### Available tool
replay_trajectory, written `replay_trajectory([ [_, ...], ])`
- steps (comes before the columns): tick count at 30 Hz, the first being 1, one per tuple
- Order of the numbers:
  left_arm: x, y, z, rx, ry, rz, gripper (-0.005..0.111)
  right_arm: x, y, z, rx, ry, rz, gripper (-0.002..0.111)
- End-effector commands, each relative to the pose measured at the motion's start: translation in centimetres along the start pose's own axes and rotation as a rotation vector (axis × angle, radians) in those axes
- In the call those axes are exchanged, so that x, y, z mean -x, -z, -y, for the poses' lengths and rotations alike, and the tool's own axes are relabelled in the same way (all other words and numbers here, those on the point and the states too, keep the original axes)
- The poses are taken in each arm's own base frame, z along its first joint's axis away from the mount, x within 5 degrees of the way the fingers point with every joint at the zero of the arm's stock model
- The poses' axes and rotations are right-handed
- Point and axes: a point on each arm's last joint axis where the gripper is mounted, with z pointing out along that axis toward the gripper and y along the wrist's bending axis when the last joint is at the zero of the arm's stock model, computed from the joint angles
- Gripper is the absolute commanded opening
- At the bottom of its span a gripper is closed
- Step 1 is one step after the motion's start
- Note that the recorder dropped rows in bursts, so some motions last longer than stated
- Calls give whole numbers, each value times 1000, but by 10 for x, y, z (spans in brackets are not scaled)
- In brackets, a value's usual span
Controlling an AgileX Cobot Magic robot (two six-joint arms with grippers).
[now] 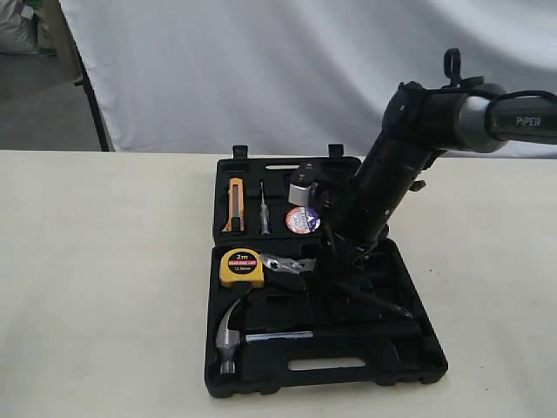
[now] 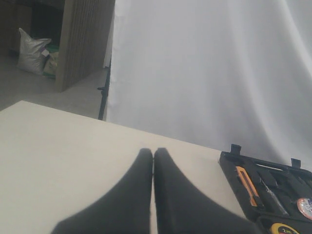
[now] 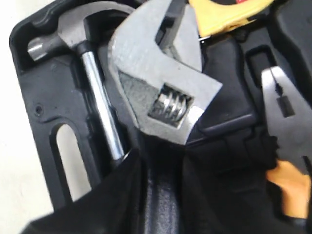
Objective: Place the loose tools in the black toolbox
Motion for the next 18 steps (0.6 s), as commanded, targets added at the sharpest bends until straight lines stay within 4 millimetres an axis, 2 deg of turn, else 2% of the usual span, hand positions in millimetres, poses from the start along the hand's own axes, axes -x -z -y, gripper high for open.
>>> replay_trajectory([
  [1, 2, 0, -1, 21, 0, 20, 1, 3, -14, -15, 44, -14, -51, 0],
  [7, 2, 0, -1, 21, 0, 20, 1, 11, -19, -27, 53, -4, -65, 0],
  [13, 2, 0, -1, 21, 0, 20, 1, -1, -24, -29, 54, -7, -123, 0],
  [18, 2, 0, -1, 21, 0, 20, 1, -1, -26, -27, 59, -10, -127, 0],
])
